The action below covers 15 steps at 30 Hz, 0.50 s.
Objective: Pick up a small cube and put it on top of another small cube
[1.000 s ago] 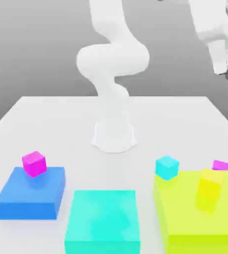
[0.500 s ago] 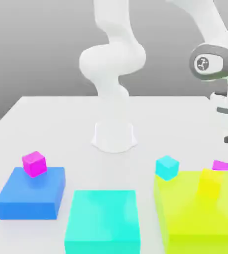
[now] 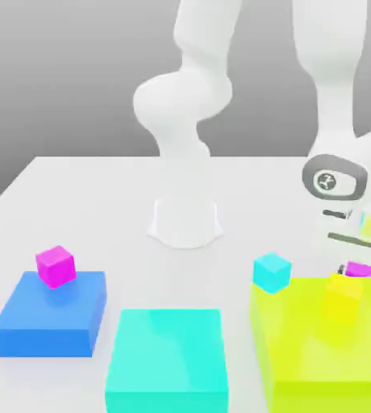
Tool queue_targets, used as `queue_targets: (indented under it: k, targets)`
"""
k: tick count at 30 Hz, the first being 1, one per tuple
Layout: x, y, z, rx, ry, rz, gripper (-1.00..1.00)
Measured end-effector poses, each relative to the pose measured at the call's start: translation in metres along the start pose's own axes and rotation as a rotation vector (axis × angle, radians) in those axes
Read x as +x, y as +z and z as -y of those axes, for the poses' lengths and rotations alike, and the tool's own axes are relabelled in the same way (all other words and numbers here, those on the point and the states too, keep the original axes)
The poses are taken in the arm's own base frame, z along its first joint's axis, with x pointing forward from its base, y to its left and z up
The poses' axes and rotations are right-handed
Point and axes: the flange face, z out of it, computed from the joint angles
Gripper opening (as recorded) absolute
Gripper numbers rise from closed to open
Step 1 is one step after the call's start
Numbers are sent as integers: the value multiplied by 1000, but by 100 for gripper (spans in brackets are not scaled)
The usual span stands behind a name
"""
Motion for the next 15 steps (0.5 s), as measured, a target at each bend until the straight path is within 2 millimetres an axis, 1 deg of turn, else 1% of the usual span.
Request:
queue_targets:
  k: [2,3,5,9,10,11,15]
  targets:
    - [0,4,0,1,-1,1,-100]
    - [0,1,0,0,-1,0,-100]
    - [1,-15,-1,0,0,-1,-100]
    - [-1,-55,-1,-1,-1,1,-100]
    - [-6,-65,-8,-4,-7,6,-100]
    - [-15,-74,-20,-7,-11,11,-100]
    - [-60,-115,-66,-14,-28,26,-100]
